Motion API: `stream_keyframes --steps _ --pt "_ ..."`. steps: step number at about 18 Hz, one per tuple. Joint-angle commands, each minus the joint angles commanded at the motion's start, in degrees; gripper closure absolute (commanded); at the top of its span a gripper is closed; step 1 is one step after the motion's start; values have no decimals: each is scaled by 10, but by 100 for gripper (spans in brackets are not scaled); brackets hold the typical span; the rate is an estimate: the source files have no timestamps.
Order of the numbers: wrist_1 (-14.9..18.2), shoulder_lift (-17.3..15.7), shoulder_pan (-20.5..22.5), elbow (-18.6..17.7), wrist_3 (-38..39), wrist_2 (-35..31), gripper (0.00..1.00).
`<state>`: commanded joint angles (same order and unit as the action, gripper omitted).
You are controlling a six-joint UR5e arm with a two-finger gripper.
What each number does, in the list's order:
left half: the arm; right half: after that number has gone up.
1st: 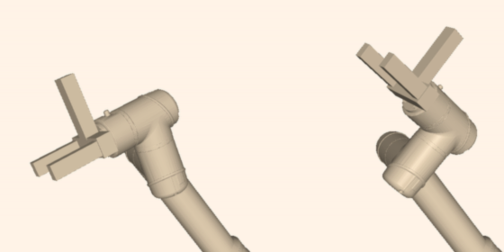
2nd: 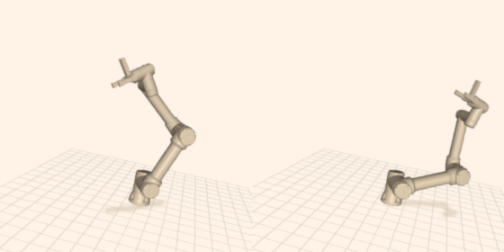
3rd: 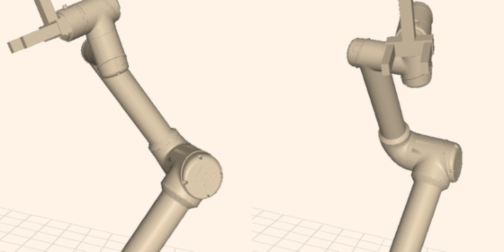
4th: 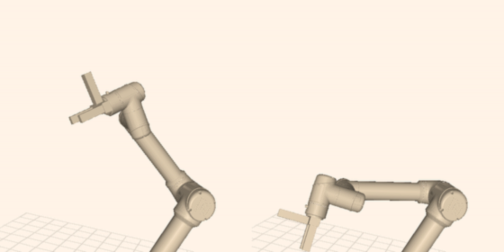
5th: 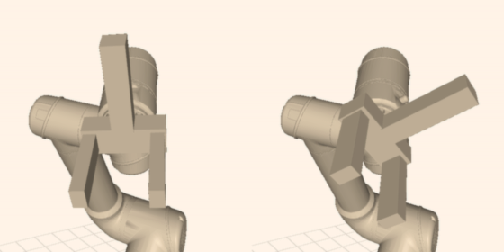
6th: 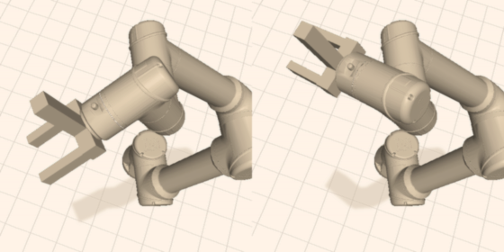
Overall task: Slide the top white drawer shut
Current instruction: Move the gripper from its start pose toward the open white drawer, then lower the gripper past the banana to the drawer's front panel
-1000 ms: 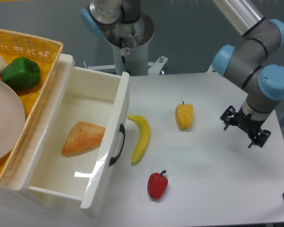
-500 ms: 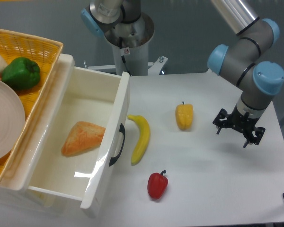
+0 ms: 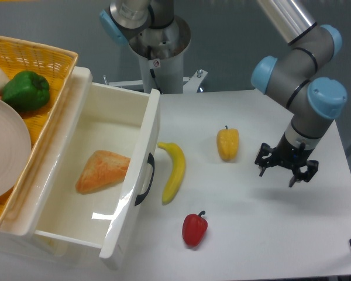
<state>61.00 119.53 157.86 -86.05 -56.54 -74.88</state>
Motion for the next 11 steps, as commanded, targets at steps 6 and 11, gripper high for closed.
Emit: stream_keyframes --steps 6,11 --pt "2 -1 -36 4 90 1 97" --pt "21 -12 -56 4 107 12 100"
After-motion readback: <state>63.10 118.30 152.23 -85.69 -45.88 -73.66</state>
